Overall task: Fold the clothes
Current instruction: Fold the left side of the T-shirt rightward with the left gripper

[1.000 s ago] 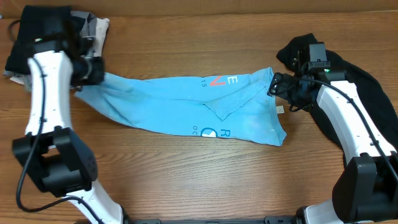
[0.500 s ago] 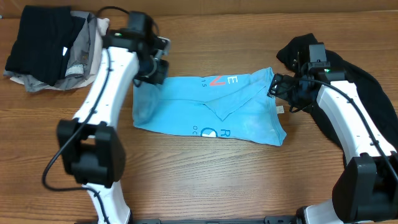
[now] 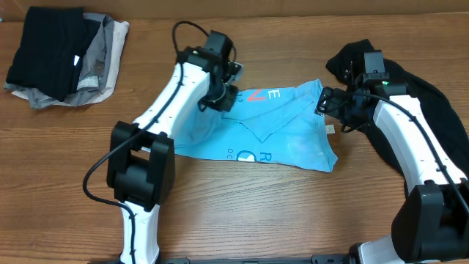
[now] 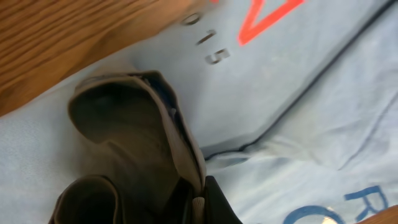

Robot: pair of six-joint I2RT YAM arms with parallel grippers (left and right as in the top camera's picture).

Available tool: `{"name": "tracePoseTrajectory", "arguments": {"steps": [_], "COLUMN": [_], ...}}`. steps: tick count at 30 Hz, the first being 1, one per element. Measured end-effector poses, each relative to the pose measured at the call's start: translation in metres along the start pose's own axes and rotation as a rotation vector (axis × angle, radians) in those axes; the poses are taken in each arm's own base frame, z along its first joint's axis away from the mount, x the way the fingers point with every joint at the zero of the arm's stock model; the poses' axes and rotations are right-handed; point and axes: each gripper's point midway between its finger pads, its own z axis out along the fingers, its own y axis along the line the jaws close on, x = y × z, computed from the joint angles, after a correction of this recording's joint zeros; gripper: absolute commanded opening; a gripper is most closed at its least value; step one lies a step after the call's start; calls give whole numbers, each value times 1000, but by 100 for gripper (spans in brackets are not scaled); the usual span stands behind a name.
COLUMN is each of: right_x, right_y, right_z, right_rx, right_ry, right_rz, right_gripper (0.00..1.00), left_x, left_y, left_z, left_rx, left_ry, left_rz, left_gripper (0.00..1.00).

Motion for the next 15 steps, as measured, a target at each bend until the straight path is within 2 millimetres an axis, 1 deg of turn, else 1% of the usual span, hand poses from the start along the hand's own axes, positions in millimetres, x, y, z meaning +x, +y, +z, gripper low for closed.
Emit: {"name": "tracePoseTrajectory", "arguments": {"steps": [2, 3, 4, 5, 7, 9, 10, 13, 15], "right_x": [0, 0, 0, 0, 0, -1, -1, -1, -1], "right_y": [0, 0, 0, 0, 0, 0, 0, 0, 0], "right_z": [0, 0, 0, 0, 0, 0, 0, 0, 0], "right_rx": [-1, -1, -1, -1, -1, -1, -1, -1, -1], "right_ry": [-1, -1, -2, -2, -2, -2, -3, -3, -3], "right_rz": [-1, -1, -2, -3, -4, -4, -4, -3, -4], "right_gripper": [91, 91, 91, 91, 91, 91, 91, 91, 91], "left_x": [0, 0, 0, 0, 0, 0, 0, 2, 10], "left_y": [-5, -6, -7, -7, -7, -8, -10, -12, -11], "left_z": [0, 1, 1, 1, 1, 1, 1, 1, 0], "left_rx": [4, 5, 5, 5, 8, 14, 21, 35, 28], "left_ry": [0, 0, 0, 1, 0, 0, 0, 8, 40], "left_rz": [5, 5, 6, 5, -4, -4, -6, -8, -5], "left_gripper": [5, 9, 20, 43, 55, 73, 80, 91, 95]}}
